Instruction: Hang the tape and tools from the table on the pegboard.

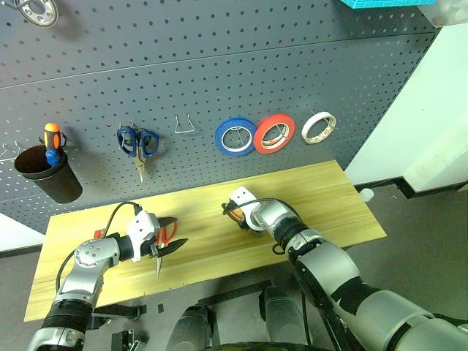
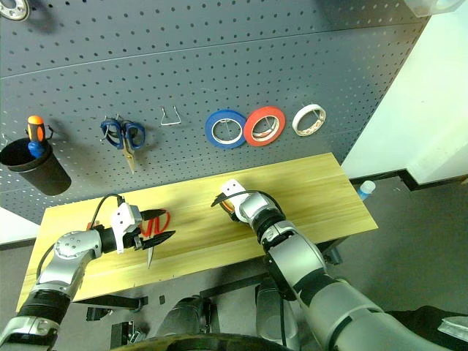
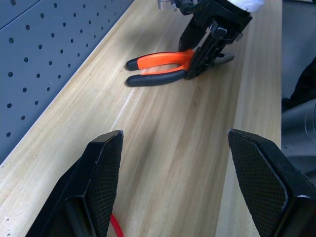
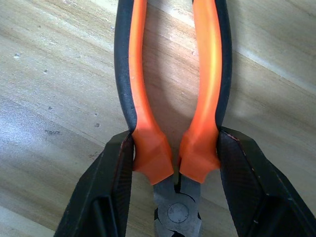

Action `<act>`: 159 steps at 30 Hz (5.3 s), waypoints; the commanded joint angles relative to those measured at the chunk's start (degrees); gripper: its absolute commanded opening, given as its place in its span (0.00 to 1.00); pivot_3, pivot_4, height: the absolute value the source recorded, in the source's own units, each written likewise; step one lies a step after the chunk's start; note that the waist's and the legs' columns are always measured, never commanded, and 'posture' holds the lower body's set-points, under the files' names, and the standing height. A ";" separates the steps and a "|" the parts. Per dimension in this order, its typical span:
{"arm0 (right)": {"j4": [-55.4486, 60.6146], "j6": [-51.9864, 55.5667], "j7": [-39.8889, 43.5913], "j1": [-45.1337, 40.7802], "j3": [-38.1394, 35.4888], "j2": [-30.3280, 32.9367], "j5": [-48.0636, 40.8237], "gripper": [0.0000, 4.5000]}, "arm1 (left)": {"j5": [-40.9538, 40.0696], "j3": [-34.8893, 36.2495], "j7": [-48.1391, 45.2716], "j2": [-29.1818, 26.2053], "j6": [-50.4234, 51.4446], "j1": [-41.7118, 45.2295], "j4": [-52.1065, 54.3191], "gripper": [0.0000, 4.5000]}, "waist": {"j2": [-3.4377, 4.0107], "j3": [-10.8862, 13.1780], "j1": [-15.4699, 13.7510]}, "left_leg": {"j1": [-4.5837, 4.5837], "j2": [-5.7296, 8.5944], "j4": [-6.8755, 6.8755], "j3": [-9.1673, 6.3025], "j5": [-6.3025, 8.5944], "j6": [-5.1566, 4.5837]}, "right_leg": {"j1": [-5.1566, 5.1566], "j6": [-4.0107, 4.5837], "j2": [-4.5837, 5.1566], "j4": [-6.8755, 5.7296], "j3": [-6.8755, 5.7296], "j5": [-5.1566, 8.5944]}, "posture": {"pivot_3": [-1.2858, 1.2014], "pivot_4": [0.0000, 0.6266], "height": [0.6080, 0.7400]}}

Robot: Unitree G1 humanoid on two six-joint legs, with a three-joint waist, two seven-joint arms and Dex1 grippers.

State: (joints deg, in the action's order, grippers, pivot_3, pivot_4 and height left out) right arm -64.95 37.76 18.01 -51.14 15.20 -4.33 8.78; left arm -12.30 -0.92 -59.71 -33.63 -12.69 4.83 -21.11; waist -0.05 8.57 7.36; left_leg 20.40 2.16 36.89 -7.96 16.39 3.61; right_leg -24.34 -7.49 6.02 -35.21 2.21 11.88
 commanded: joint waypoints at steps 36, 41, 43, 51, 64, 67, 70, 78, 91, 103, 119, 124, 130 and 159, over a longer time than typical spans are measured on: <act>40.65 -43.98 17.32 -6.24 -6.78 0.81 -15.87 0.47 | -18.08 23.73 20.94 7.80 7.92 -14.17 37.52 0.79 | -0.48 2.07 -1.99 | 0.07 -0.15 -0.04 0.19 0.02 0.02 | -0.11 0.26 -0.13 0.11 0.14 0.13 | 0.52 0.31 1.00; 29.25 -51.11 16.56 -10.79 -9.90 -1.02 -16.89 0.47 | -17.04 25.66 23.89 8.63 5.46 -14.40 38.35 0.79 | -0.50 3.33 -2.02 | 0.28 -0.16 -0.13 0.18 0.02 0.02 | -0.37 0.28 -0.14 0.08 0.15 0.12 | 0.53 0.34 1.00; 24.76 -53.75 16.47 -13.11 -11.12 -1.33 -17.13 0.47 | -17.08 25.53 24.14 8.76 5.63 -15.02 39.00 0.79 | -0.48 3.57 -2.04 | 0.47 -0.16 -0.17 0.18 0.01 0.02 | -0.59 0.26 -0.13 0.06 0.15 0.11 | 0.54 0.35 1.00; 12.91 -60.75 16.30 -19.42 -14.81 -2.54 -17.77 0.47 | -17.32 24.47 23.92 9.16 6.55 -16.55 40.28 0.79 | -0.49 4.41 -2.36 | 0.98 -0.16 -0.21 0.19 0.01 0.03 | -1.10 0.19 -0.13 0.05 0.15 0.06 | 0.54 0.37 1.00; 5.16 -66.72 10.64 -18.39 -14.64 -3.87 -13.63 0.47 | -17.45 23.24 23.84 8.91 7.54 -15.08 39.97 0.79 | -0.48 4.78 -3.42 | 0.99 -0.16 -0.27 0.19 0.00 0.04 | -1.13 0.20 -0.14 0.07 0.15 0.06 | 0.53 0.36 1.00; 4.25 -66.68 10.62 -18.41 -15.12 -3.18 -13.44 0.68 | -17.68 23.46 23.26 8.83 7.33 -14.96 39.32 0.79 | -0.48 4.78 -3.35 | 0.98 -0.16 -0.27 0.19 0.00 0.04 | -1.13 0.20 -0.14 0.06 0.15 0.06 | 0.53 0.36 1.00; 4.32 -67.60 8.72 -18.15 -15.04 -1.99 -12.20 0.90 | -17.54 23.61 22.68 8.75 7.06 -14.76 38.24 0.79 | -0.48 4.78 -3.39 | 0.96 -0.16 -0.27 0.19 -0.01 0.05 | -1.13 0.22 -0.14 0.00 0.15 0.05 | 0.53 0.35 1.00; 25.57 -72.89 11.85 -5.50 -6.26 6.78 -3.31 0.99 | -17.36 24.13 25.14 8.09 13.10 -21.48 42.46 0.79 | -0.55 4.74 -3.40 | 0.99 -0.14 0.07 0.22 -0.09 0.19 | -0.94 0.45 -0.14 0.08 0.18 0.07 | 0.52 0.33 1.00; 72.71 -51.54 31.86 21.19 -1.16 26.77 -16.46 0.99 | -4.82 16.93 38.50 10.75 26.28 -27.15 43.33 0.79 | -0.64 4.74 -4.12 | 0.92 -0.16 0.14 0.29 -0.07 0.16 | -0.81 0.29 -0.13 0.09 0.26 0.24 | 0.52 0.30 1.00; 65.76 -67.11 43.51 31.00 2.06 41.54 -10.71 1.00 | -0.94 10.28 52.25 16.81 62.27 -5.66 31.70 0.99 | -0.97 4.64 -5.01 | 0.82 -0.13 0.22 0.30 -0.08 0.17 | -0.64 0.26 -0.11 0.13 0.21 -0.01 | 0.51 0.26 1.00; 61.43 -67.98 44.23 32.60 1.74 42.35 -11.23 1.00 | 2.56 11.34 62.09 22.88 77.76 11.68 14.88 0.99 | -1.19 4.45 -4.94 | 0.64 -0.12 0.23 0.31 -0.24 0.47 | -0.43 0.04 -0.11 0.19 0.23 -0.16 | 0.50 0.24 1.00; 60.02 -69.01 43.63 32.75 1.41 42.20 -10.44 1.00 | 1.41 14.98 63.10 24.96 78.60 12.50 13.03 0.88 | -1.23 4.38 -4.85 | 0.11 -0.12 0.18 0.34 -0.24 0.50 | 0.04 -0.03 -0.10 0.20 0.24 -0.13 | 0.50 0.23 1.00; 59.00 -69.86 42.99 32.28 1.39 42.08 -9.89 1.00 | 2.01 17.18 64.72 25.86 80.48 13.35 12.85 0.43 | -1.21 4.21 -4.89 | 0.00 -0.12 0.19 0.34 -0.27 0.55 | 0.17 -0.19 -0.10 0.19 0.24 -0.04 | 0.50 0.23 1.00; 66.92 -53.44 43.01 28.13 -2.04 35.70 -30.78 1.00 | -10.49 29.38 28.76 12.13 20.98 -19.08 41.90 0.05 | -1.37 3.92 -6.36 | 0.04 -0.16 0.22 0.49 -0.27 0.56 | 0.14 0.31 -0.08 0.27 0.37 -0.01 | 0.52 0.19 1.00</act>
State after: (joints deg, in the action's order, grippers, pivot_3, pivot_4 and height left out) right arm -2.74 -20.78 60.51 -21.54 15.50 31.73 -15.74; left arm -20.83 26.08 -30.07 -21.79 13.15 -15.14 20.73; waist -1.42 12.49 1.01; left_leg 20.44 2.00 37.14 -7.47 16.12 4.17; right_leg -24.20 -7.21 5.94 -34.94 2.57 11.88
